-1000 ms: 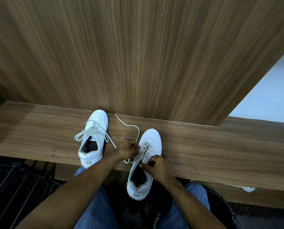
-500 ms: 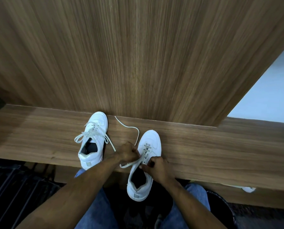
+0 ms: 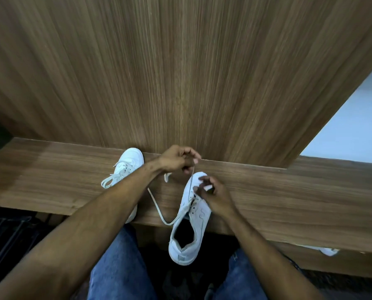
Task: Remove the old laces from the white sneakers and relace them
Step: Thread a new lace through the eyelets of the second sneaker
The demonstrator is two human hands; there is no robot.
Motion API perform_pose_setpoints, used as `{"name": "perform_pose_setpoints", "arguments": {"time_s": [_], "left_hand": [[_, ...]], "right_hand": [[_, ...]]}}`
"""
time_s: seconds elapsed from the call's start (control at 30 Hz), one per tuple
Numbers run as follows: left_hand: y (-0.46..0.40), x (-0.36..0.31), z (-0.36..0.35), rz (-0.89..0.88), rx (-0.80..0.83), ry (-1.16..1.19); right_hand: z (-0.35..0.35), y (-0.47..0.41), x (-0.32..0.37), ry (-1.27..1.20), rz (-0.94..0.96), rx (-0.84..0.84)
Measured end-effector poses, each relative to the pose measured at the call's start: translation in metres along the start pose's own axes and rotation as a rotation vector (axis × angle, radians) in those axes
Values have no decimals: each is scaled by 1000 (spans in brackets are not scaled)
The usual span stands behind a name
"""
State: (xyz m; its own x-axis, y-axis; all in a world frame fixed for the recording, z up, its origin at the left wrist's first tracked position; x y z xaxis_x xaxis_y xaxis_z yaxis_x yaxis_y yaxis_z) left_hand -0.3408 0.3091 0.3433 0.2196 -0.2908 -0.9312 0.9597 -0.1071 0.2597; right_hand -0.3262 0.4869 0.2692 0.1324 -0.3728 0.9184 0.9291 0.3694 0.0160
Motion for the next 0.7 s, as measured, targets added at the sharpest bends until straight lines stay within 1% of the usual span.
{"name": "perform_pose_setpoints", "arguments": {"time_s": [0.07,0.1,0.17,0.23,0.3,0.37,0.43,0.53,0.63,0.67,0.7], "left_hand": [[-1,-22,0,-95,51,-39],[-3,-28,-1,-119,58,-63],[-5,-33,-2,-133,35,-157],[-7,-23,3,-120,-21,-300],[-8,0,13,-57,-86,-437],[-3,27,25,32,-152,-561],[2,49,36,104,-203,-627],[14,68,49,210,-260,-646],[17,81,62,298,-357,-601],[18,82,66,319,-415,-525],[17,85,69,341,-475,-379]], "right_hand": [[7,-14,28,-104,82,-7],[10,-19,40,-107,95,-1],[15,-28,47,-94,73,-33],[22,-32,40,-68,30,-130],[32,-31,23,-114,-99,-256],[41,-22,0,-258,-313,-366],[52,-11,-23,-364,-490,-415],[60,1,-47,-431,-653,-369],[57,6,-58,-491,-713,-346],[55,6,-61,-509,-724,-349],[53,7,-63,-527,-733,-352]]}}
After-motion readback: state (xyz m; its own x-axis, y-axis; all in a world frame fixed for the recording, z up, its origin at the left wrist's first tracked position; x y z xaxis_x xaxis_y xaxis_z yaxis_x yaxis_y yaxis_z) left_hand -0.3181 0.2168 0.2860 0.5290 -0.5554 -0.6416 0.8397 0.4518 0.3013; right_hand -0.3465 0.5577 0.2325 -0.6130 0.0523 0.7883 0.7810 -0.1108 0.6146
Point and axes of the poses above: each hand's wrist, its own y-axis away from the middle knuckle, its own z-axis out of the back of the hand, x = y × z, the point moved 1 cm from there along -y, towards the middle knuckle, and after that the axes turned 4 degrees about z, right-handed, at the moved point
